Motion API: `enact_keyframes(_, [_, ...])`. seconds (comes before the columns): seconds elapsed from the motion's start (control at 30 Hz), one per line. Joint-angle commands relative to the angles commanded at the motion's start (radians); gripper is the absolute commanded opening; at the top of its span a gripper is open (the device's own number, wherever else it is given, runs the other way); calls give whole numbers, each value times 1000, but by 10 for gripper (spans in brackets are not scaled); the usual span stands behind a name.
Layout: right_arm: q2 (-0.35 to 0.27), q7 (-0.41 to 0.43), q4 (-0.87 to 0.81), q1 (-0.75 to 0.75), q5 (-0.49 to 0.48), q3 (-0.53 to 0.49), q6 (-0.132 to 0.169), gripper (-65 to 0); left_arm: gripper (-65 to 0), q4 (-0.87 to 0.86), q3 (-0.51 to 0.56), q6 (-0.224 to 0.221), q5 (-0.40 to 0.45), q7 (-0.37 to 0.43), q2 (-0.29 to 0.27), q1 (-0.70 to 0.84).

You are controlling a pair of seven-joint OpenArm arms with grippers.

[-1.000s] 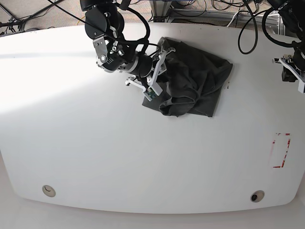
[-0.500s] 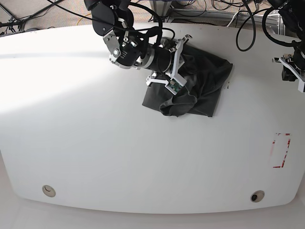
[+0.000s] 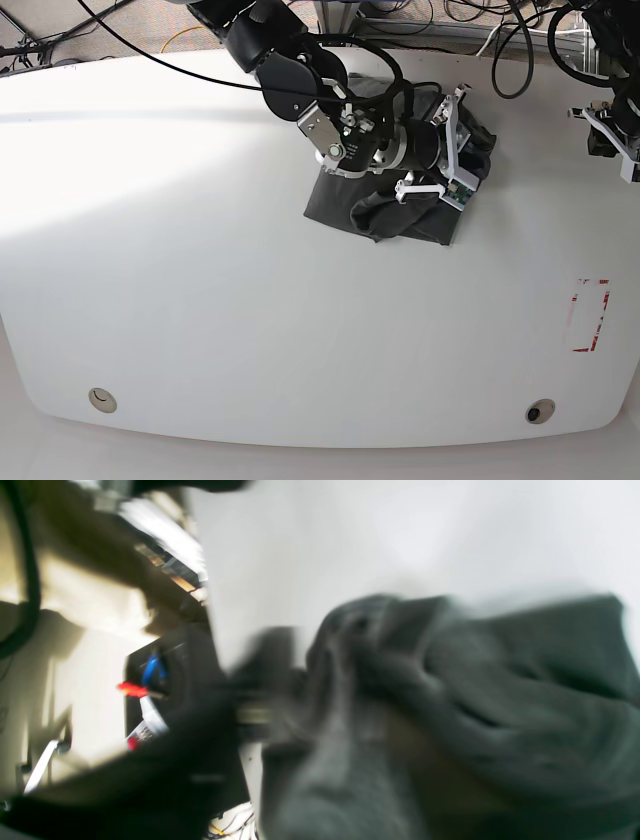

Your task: Fold the T-shirt properly

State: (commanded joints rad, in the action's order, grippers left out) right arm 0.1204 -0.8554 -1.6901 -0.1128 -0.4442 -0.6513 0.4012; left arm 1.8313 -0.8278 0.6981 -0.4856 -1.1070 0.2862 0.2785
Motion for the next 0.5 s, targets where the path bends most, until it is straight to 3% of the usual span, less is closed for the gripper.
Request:
enact_keyframes(0.07, [-46,3,-55,38,0,37,0,-86,-536,0,3,0,0,0,0,-3])
enact_keyframes(0.13, [-77,5,-127,74,0,64,0,-57,-536,0,3,0,0,0,-3,-3])
enact_keyframes(0.37, [-173,-2,-249,170,-9,221,0,-181,-536,0,54,0,-2,0,-3,-11])
enact_keyframes(0.5, [-221,0,-218,189,-118,302,0,-265,-536,0,71,0,-2,0,-5,-8])
